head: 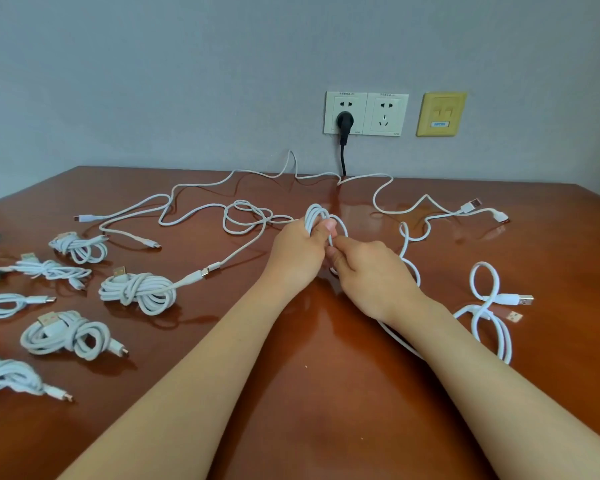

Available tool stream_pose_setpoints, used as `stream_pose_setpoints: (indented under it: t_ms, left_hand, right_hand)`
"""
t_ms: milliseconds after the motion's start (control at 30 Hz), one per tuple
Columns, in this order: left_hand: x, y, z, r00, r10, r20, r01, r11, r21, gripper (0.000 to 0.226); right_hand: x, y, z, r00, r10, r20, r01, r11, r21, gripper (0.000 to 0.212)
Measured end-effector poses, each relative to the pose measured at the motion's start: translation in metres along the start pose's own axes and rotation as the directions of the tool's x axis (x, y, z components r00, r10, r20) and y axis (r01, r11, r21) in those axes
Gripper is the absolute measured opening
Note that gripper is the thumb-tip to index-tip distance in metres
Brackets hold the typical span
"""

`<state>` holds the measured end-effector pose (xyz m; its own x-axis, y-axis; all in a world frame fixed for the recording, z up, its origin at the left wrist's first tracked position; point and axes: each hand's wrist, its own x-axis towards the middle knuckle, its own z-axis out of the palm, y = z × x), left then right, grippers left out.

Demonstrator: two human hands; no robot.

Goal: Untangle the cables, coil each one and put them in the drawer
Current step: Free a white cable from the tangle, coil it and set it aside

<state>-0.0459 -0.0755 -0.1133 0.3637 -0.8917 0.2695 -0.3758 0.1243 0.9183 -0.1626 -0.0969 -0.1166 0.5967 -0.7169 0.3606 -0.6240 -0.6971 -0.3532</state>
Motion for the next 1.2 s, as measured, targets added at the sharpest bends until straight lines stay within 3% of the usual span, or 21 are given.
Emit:
stream_pose_setpoints:
  t_ms: [133,267,433,533,600,800,967,1067,1200]
  left_hand:
    - [-0.002,0.003,0.001,1.0,-0.006,-0.016,0.007,0.999,0.05,0.04]
    - [0.001,0.004,-0.001,0.983,-0.181,0.02,0.18,0.956,-0.231,0.031]
    - [0.005,0.011,-0.014,0.932,-0.344,0.114,0.328,0.667,-0.669,0.027]
    - [0.006,0.012,-0.024,0.918,-0.361,0.166,0.336,0.482,-0.809,0.03]
    - [0.008,0.013,-0.028,0.914,-0.371,0.163,0.326,0.434,-0.84,0.032]
    - [0.016,0.007,-0.04,0.909,-0.386,0.159,0.341,0.466,-0.816,0.036]
    - [0.016,0.004,-0.04,0.893,-0.442,0.087,0.382,0.64,-0.667,0.035]
    - [0.015,0.004,-0.031,0.886,-0.459,0.064,0.431,0.764,-0.48,0.033]
    - [0.008,0.008,-0.022,0.921,-0.379,0.089,0.389,0.888,-0.244,0.046]
  right_hand:
    - [-0.001,0.0,-0.001,1.0,-0.011,-0.015,0.011,1.0,-0.019,0.03]
    - [0.001,-0.006,-0.003,0.999,-0.027,-0.026,0.026,0.999,-0.044,0.038]
    - [-0.002,-0.007,-0.005,0.994,-0.098,-0.056,0.094,0.994,-0.056,0.031]
    - [-0.003,-0.007,-0.006,0.989,-0.11,-0.095,0.105,0.993,-0.061,0.015]
    - [-0.003,-0.006,-0.006,0.987,-0.13,-0.095,0.122,0.989,-0.087,0.015]
    - [-0.002,-0.003,-0.01,0.981,-0.182,-0.065,0.173,0.978,-0.12,0.017]
    - [0.0,0.0,-0.012,0.947,-0.259,-0.191,0.249,0.966,-0.073,0.009]
    - [0.003,0.003,-0.006,0.926,-0.321,-0.199,0.318,0.947,-0.046,0.009]
    - [0.006,0.003,-0.004,0.913,-0.329,-0.243,0.356,0.931,0.078,0.011]
